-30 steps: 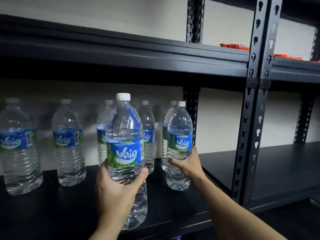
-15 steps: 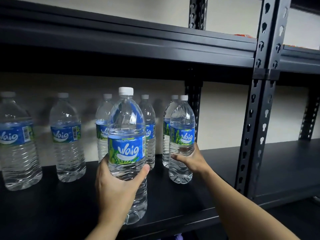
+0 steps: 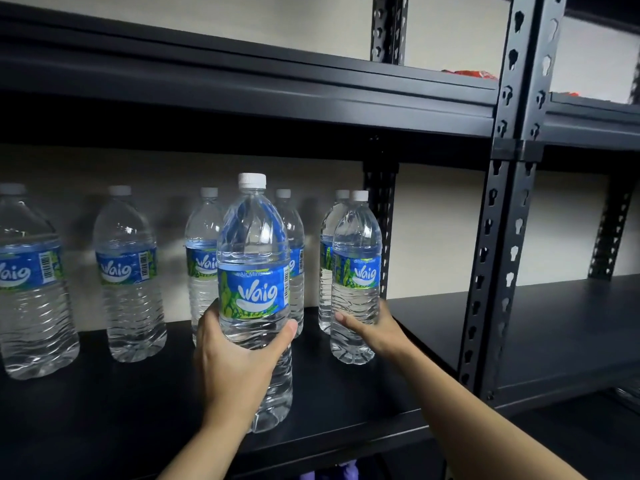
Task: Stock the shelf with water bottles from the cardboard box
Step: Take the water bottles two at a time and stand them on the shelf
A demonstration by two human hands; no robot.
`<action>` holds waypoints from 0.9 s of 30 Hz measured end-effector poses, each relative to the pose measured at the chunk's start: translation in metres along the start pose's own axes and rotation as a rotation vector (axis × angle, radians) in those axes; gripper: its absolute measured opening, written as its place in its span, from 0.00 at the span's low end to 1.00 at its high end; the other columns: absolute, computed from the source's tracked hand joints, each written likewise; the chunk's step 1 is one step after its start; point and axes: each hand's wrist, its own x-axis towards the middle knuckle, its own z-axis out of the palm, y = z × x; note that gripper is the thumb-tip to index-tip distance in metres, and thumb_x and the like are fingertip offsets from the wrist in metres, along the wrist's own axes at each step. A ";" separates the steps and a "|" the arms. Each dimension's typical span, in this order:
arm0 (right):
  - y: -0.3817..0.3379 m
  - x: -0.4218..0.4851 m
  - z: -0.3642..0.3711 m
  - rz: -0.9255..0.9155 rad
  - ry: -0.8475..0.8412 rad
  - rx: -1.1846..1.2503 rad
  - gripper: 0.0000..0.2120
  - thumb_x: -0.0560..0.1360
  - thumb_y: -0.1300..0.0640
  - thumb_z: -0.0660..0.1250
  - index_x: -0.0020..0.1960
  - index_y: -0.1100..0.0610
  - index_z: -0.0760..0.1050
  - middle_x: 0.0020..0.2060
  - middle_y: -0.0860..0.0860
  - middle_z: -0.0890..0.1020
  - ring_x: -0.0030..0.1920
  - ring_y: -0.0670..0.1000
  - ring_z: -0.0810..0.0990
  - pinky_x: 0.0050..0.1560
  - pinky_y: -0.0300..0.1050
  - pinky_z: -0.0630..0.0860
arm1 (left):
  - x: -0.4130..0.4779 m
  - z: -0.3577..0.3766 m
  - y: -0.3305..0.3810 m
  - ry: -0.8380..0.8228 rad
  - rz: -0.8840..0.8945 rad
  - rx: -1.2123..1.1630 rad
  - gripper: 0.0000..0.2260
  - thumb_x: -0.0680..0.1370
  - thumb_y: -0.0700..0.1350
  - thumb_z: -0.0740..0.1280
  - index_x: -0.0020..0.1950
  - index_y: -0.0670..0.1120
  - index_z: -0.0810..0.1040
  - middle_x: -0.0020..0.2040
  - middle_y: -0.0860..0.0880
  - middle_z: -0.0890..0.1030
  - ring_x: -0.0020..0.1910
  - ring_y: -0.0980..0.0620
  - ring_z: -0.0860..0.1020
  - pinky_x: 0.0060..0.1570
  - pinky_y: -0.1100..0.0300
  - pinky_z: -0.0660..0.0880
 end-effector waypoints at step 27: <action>0.045 -0.039 -0.024 0.049 -0.196 -1.097 0.62 0.55 0.19 0.34 0.80 0.52 0.55 0.80 0.51 0.54 0.80 0.51 0.48 0.78 0.51 0.47 | 0.035 0.097 -0.024 -0.010 -0.026 -0.028 0.38 0.60 0.52 0.82 0.65 0.44 0.71 0.58 0.48 0.76 0.57 0.50 0.74 0.55 0.64 0.67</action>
